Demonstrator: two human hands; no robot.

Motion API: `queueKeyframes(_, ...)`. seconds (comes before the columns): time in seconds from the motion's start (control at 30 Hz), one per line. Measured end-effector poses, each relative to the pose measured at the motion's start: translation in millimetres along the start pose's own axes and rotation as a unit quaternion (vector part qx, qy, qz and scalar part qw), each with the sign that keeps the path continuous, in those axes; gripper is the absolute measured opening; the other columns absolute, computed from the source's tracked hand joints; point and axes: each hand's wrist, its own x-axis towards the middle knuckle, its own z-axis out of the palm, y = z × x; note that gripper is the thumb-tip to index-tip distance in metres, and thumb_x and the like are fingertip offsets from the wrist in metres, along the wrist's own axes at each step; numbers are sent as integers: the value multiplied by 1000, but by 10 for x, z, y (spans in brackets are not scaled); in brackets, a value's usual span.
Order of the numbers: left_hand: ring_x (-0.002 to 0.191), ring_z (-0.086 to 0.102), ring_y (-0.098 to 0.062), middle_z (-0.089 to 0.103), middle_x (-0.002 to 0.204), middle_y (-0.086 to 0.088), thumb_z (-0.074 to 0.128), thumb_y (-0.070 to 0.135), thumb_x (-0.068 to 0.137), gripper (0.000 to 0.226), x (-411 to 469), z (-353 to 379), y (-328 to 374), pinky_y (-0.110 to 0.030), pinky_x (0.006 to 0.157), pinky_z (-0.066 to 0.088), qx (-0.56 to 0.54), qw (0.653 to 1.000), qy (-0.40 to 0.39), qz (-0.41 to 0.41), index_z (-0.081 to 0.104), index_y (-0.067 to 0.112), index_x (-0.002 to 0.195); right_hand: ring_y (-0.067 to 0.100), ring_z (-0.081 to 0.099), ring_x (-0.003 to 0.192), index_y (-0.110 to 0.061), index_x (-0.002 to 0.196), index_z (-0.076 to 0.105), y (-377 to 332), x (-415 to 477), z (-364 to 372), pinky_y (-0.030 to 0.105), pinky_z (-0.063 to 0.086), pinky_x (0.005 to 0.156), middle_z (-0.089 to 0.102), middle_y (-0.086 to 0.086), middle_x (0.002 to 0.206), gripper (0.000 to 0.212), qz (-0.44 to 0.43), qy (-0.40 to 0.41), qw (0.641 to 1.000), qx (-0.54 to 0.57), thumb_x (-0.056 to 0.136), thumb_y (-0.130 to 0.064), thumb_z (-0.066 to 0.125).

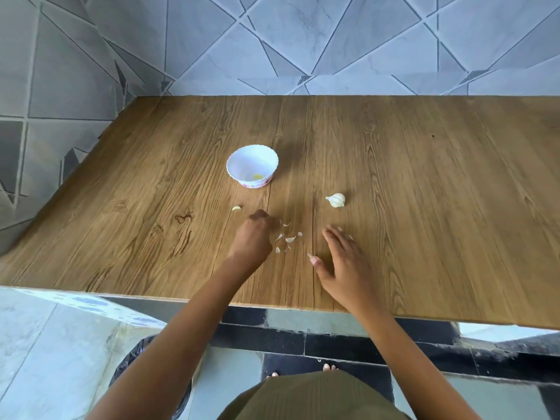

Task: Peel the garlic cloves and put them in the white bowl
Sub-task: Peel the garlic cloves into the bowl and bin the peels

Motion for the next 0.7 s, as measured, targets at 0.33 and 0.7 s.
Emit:
queueKeyframes(0.33, 111, 59, -25, 61, 124, -11, 49, -19, 76, 51, 139, -32, 264, -33, 90, 49, -17, 991, -50, 123, 63, 4, 119, 16, 15, 144, -10, 146, 28, 31, -8, 1, 21, -1, 114, 26, 4, 154, 60, -2, 21, 999, 34, 96, -39, 45)
queueKeyframes(0.7, 97, 66, -20, 68, 111, -11, 47, -19, 72, 45, -113, -220, 59, -23, 84, 51, -45, 956, -129, 259, 71, 3, 103, 17, 35, 135, -6, 138, 42, 30, -9, -61, 26, 25, 112, 44, 6, 143, 49, 20, 61, 987, 149, 94, -24, 54)
